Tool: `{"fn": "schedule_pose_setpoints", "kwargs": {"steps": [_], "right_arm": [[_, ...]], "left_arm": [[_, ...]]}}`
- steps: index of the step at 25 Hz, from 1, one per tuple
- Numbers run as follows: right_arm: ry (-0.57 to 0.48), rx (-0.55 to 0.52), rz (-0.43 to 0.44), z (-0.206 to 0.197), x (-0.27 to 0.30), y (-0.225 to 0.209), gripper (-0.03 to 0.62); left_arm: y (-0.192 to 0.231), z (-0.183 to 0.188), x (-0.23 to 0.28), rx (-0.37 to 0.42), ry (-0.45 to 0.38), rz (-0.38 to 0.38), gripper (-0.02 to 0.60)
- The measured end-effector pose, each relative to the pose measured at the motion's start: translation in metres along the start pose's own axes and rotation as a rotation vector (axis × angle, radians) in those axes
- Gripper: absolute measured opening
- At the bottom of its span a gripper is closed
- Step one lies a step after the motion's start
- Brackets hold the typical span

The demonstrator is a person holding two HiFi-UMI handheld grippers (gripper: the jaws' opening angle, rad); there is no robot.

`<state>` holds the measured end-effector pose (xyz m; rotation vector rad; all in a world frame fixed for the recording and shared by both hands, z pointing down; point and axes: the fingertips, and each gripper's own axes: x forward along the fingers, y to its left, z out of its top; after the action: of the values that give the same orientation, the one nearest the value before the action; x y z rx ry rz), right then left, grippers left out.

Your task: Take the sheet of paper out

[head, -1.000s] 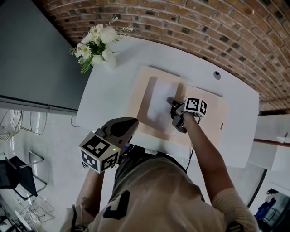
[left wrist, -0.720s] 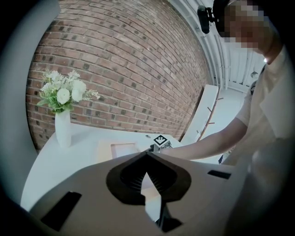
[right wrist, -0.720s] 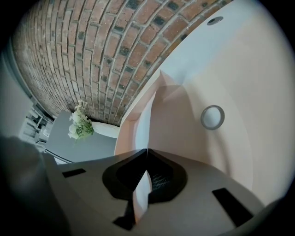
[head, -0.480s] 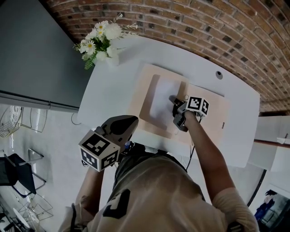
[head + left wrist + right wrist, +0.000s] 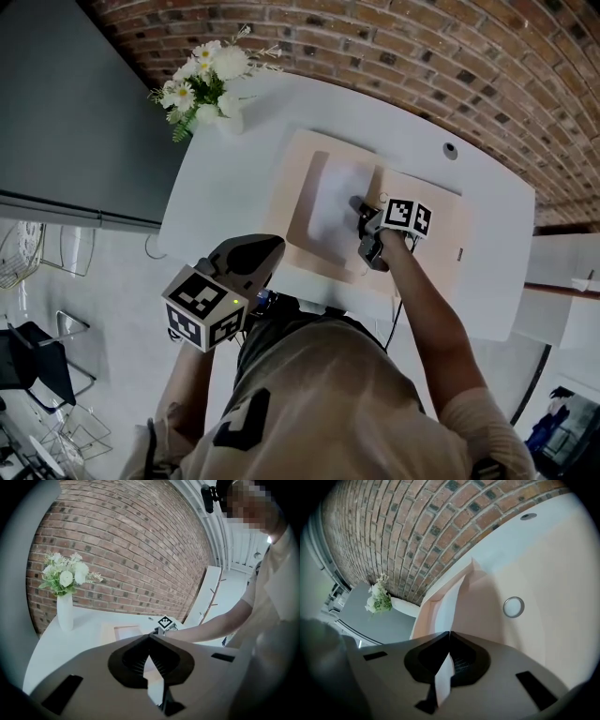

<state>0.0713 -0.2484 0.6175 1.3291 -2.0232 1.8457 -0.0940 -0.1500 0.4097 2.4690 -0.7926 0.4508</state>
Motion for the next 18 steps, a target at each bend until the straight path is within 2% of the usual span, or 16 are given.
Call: {"fn": "schedule_pose_setpoints", "kwargs": {"steps": [9,18], "right_arm": [[-0.022,-0.08,-0.001,0.009,-0.018,0.003,0.023],[-0.038,-0.086,-0.007,0.011,-0.042,-0.008,0.023]], "left_arm": [[-0.012,0.002,0.009,0.026,0.005,-0.02,0.014],[-0.03,0.005,0.018,0.047,0.006,-0.033,0.014]]}}
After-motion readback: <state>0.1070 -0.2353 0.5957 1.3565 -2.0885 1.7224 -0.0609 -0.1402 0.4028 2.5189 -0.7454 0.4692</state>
